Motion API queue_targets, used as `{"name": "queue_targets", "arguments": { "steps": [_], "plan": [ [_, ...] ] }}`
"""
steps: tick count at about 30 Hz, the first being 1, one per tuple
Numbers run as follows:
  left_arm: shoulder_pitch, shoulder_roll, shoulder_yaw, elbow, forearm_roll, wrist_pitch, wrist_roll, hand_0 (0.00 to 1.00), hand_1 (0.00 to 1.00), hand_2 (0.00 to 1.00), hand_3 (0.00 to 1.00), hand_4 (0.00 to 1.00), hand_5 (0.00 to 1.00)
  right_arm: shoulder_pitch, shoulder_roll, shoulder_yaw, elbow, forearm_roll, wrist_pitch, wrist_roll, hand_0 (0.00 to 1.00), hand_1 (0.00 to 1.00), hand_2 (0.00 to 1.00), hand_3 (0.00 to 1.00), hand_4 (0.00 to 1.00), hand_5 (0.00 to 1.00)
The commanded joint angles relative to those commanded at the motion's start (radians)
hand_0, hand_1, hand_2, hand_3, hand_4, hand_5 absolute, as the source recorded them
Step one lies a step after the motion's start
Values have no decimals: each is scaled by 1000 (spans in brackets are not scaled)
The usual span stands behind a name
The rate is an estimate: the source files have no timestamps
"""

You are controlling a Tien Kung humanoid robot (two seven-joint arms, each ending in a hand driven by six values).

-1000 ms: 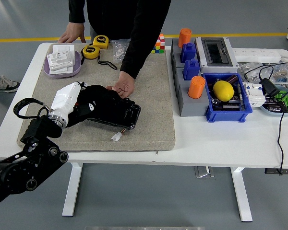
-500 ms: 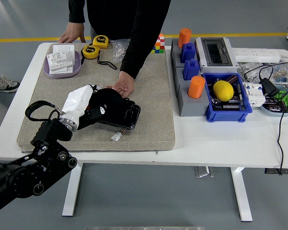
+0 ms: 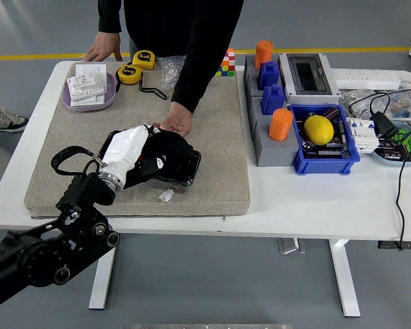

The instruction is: Pick the rag up,wipe the panel,place it on the desk

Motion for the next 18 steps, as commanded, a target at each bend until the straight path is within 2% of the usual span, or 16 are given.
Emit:
{"name": "queue_targets", "arguments": {
  "steps": [18],
  "plan": [
    [-27,-23,69,-36,14,-5,29,334,228,484,457,151,2,3,-1,-14,-7,14,3,-2,740,695,703,618,998,533]
  ]
}}
